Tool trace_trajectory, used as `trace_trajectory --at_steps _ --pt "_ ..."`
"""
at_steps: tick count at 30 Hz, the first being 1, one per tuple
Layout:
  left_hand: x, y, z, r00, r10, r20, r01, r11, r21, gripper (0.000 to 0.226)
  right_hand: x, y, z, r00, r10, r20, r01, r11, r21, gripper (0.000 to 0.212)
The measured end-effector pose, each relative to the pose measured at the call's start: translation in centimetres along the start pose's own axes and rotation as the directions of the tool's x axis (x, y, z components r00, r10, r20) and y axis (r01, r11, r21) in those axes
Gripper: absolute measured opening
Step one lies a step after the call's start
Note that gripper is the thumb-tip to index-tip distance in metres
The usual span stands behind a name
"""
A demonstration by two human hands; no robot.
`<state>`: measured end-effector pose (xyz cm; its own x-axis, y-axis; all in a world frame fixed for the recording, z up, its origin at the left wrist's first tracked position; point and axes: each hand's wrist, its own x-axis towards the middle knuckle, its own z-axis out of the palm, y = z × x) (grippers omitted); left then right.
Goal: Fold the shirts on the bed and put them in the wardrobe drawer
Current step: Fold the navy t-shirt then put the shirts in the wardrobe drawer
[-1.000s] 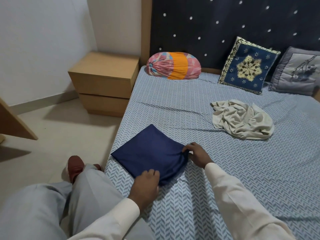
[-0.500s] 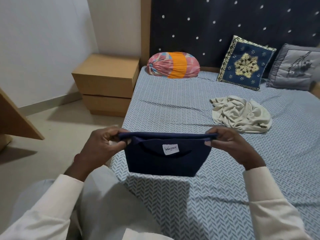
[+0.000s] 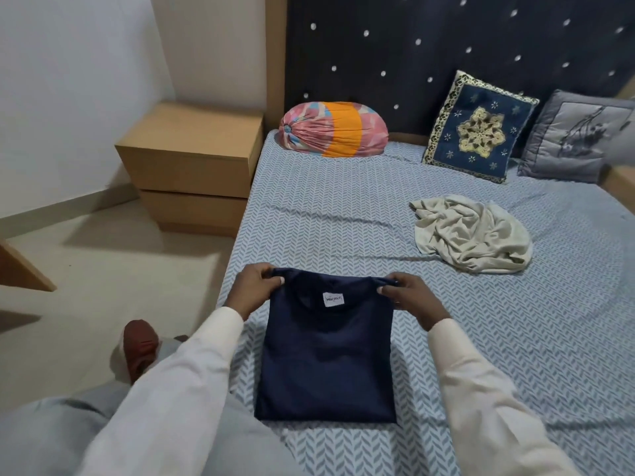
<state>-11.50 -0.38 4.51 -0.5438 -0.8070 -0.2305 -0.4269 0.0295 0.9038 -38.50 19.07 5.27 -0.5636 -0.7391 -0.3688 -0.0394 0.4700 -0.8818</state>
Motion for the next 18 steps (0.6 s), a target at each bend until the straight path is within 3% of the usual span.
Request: trace_trajectory --at_steps 2,5,9,14,18 --pt "1.9 -1.2 1.3 0.991 -0.104 -0.089 0.103 0.995 -0.007 0.017 1.8 1.7 0.9 0.99 0.06 -0.129 -0.056 0.998 0.037 0.034" --pt "1.9 -4.9 2.9 0.959 -0.284 -0.015 0.28 0.931 0.235 0.052 2.8 6.1 2.0 0.958 0.215 -0.188 -0.232 0.97 -0.07 0.079" --pt "-1.3 -9.1 3.5 0.932 -0.356 0.061 0.301 0.859 0.414 0.07 -3.2 7.0 3.8 0.953 0.273 -0.132 -0.298 0.924 -0.24 0.051" --pt "-8.7 -8.2 3.2 0.862 -0.439 0.254 0.351 0.877 0.328 0.026 -8.8 9.8 4.0 0.916 0.397 0.061 -0.369 0.893 -0.258 0.045" --pt "-9.6 -9.4 2.6 0.861 -0.446 0.243 0.285 0.82 0.497 0.038 -10.1 11.4 3.4 0.923 0.374 0.085 -0.351 0.914 -0.202 0.021"
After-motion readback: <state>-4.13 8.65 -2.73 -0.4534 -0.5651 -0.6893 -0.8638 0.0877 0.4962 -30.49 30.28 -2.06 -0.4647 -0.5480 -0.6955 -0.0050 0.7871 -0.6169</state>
